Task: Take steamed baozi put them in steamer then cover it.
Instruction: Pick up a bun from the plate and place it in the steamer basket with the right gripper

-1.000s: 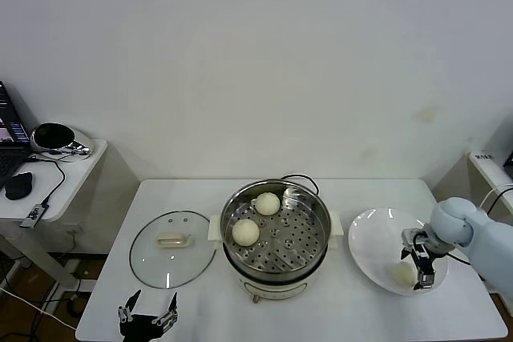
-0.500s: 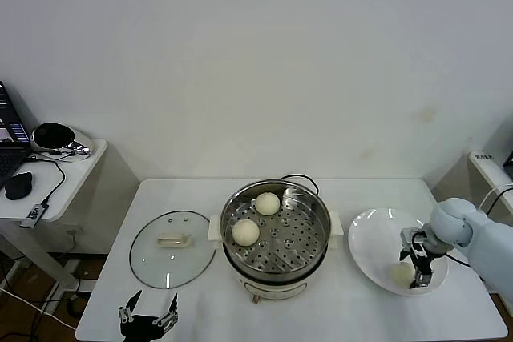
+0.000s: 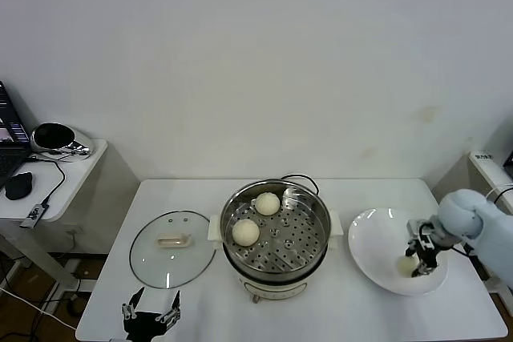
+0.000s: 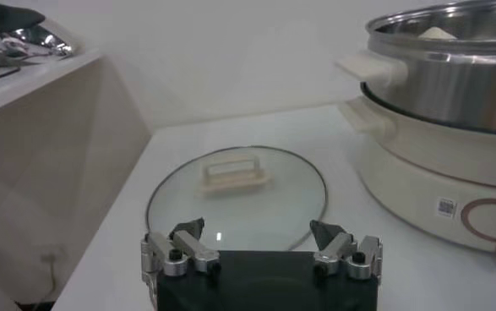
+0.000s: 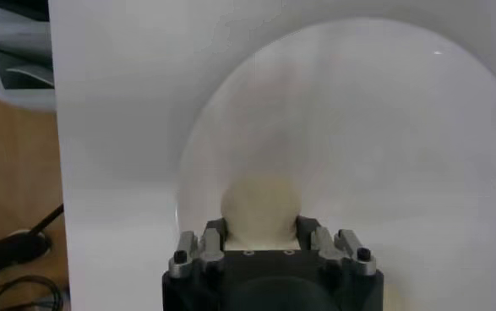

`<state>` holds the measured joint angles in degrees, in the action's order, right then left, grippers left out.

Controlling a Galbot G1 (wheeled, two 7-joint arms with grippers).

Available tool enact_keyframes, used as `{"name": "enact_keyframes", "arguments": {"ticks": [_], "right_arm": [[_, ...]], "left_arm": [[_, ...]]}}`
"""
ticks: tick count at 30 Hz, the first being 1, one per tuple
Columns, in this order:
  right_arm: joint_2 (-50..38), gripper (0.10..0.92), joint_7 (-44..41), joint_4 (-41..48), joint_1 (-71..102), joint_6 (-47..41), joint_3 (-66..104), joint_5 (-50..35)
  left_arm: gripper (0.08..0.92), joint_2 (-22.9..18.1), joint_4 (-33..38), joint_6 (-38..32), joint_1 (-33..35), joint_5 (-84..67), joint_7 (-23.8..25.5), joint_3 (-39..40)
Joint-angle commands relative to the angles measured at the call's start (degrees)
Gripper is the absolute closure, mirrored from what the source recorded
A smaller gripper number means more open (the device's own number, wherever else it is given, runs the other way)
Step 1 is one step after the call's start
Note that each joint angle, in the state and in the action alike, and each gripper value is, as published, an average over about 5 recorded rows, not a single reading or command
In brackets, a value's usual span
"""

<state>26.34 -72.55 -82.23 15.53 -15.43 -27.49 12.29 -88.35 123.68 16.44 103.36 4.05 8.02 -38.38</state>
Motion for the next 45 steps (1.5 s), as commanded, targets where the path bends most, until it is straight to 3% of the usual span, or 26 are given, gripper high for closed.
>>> {"name": "enact_keyframes", "arguments": {"ticks": [1,10,12,17,28,35,45], "right_arm": [[-0.5,0.516,-1.9,-3.4,-19.0,-1.2,-8.1,-8.4],[13.7,0.514,-5.3,-1.8,-42.1,0.2,-21.6,-19.9],[17.9,0.514,-6.3,0.8,-43.2,5.7,-22.4,-22.8],[25.3,0.516,-6.5,5.7,-44.5,29.4,-25.2,-27.9],[30.5,0.508,-4.3,-0.4,-42.1,51.4,-27.8,-11.6],[32.7,0.508,-0.7,-1.9,-40.7,60.8,-30.4,-4.0],[33.2,0.508,-0.2,-7.0,-38.5,62.9,-31.6,2.5]], "left_arm": [[0.177,0.3,-0.3,-0.1,-1.3,0.2,-0.2,0.3],[0.177,0.5,1.2,-0.1,-1.6,0.2,-0.8,-0.9],[0.177,0.4,1.4,-0.3,-1.4,0.3,-1.1,-1.2],[0.177,-0.1,2.6,-0.4,-0.9,-0.4,-1.5,-1.3],[0.177,-2.1,4.5,-0.5,-0.7,-0.3,-1.7,-1.0],[0.177,-3.2,5.6,-0.4,-1.1,-0.6,-1.7,-1.1],[0.177,-3.2,6.1,-0.4,-1.1,-1.2,-1.8,-0.9]]}}
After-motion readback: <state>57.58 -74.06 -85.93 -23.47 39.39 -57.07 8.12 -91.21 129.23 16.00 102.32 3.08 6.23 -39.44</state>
